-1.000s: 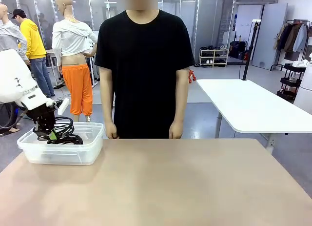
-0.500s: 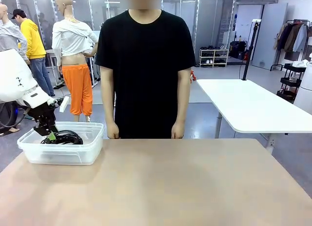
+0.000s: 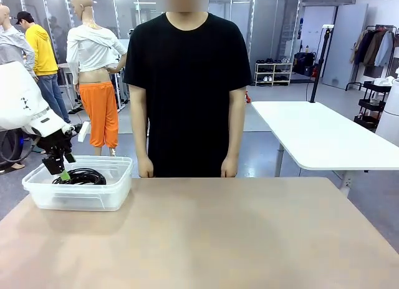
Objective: Organize and store the cables.
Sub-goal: Place the USB Extension Cable into the Organizing box.
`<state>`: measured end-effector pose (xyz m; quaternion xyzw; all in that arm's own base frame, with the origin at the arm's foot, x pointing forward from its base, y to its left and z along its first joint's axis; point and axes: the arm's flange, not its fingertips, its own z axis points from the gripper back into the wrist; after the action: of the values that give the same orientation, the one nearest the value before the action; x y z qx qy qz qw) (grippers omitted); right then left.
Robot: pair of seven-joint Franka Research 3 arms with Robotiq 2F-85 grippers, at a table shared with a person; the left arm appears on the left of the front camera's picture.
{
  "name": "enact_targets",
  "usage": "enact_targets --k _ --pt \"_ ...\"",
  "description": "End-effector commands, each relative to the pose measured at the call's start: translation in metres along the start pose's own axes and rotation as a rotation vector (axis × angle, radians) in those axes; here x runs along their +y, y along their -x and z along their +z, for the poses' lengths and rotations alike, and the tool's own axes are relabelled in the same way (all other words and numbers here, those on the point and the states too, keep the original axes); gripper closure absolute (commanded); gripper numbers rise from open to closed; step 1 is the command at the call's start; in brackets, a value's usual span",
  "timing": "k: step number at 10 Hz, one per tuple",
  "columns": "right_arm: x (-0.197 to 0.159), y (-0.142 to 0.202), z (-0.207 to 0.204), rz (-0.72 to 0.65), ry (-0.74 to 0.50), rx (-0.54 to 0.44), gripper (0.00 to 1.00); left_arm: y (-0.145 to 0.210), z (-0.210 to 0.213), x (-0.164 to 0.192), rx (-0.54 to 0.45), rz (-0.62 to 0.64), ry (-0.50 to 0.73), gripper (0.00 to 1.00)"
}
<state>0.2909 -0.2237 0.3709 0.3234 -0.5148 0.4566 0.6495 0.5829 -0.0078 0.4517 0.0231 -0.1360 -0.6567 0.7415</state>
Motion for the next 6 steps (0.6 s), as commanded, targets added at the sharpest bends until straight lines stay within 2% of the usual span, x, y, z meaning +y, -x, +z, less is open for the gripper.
enact_targets --k 1,6 --pt "0.0011 -0.0025 -0.0005 -0.009 0.008 0.012 0.0 0.0027 0.0014 0.0023 0.003 -0.022 -0.004 0.33" --pt "0.0011 -0.0025 -0.0005 -0.009 0.008 0.012 0.0 0.0027 0.0014 0.0023 0.003 -0.022 -0.004 0.33"
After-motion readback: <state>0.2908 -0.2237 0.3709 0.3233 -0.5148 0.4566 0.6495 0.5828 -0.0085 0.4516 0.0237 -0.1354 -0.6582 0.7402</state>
